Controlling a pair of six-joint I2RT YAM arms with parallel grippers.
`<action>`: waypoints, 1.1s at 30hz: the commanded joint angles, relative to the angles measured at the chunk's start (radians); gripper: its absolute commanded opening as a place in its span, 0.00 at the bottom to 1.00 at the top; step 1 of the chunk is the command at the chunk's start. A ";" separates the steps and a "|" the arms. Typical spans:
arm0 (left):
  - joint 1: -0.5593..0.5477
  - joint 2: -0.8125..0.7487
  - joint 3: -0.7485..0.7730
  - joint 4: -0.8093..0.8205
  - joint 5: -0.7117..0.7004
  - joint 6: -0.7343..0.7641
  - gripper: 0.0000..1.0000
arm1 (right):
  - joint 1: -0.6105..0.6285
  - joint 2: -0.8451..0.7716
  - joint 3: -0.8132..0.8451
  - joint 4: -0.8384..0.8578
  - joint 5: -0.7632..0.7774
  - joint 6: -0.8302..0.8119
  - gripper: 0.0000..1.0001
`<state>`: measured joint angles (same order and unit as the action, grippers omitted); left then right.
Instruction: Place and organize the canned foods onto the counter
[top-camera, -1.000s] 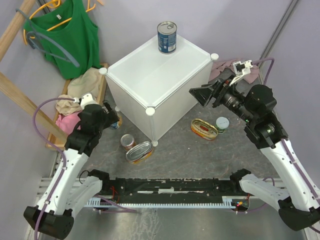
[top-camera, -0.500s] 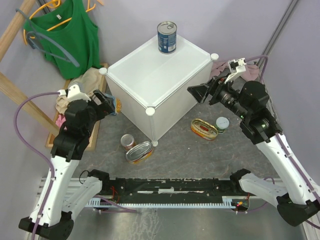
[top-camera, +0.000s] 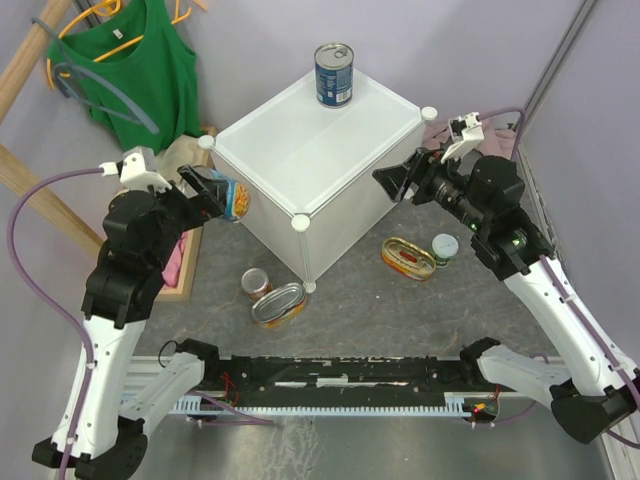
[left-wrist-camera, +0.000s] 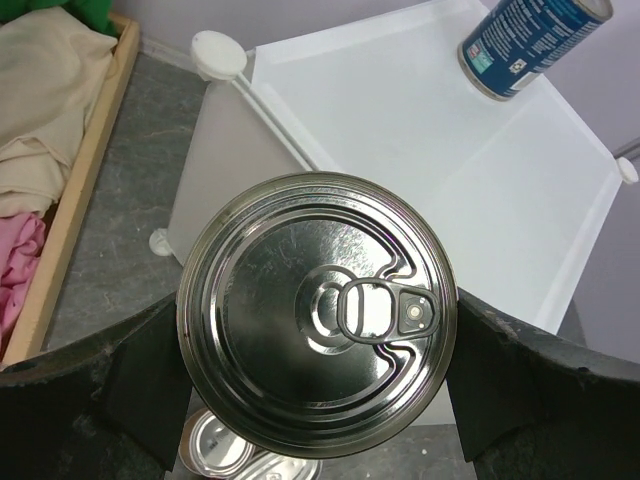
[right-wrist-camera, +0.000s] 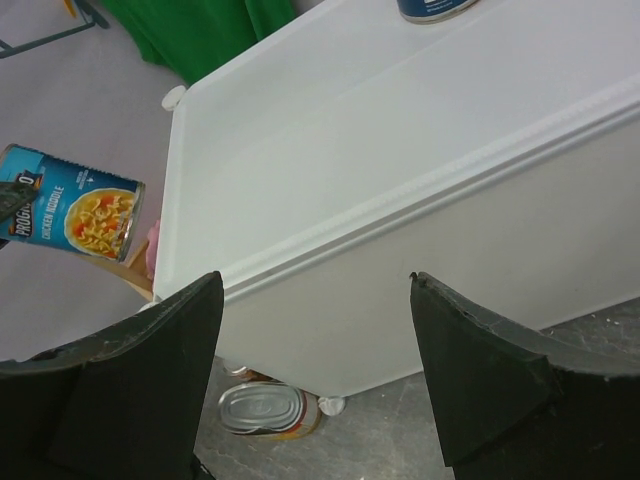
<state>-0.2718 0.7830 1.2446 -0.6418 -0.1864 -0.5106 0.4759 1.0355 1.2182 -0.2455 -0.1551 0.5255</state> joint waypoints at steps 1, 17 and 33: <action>-0.004 -0.006 0.124 0.190 0.066 0.005 0.03 | 0.009 0.009 0.006 0.059 0.025 -0.019 0.83; -0.004 0.108 0.254 0.256 0.144 -0.012 0.03 | 0.041 0.072 0.088 0.041 0.054 -0.062 0.84; -0.180 0.336 0.334 0.443 0.110 0.068 0.03 | 0.087 0.144 0.193 0.002 0.081 -0.125 0.84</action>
<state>-0.3588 1.0660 1.4334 -0.4698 -0.0563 -0.5022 0.5514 1.1713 1.3560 -0.2565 -0.0959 0.4377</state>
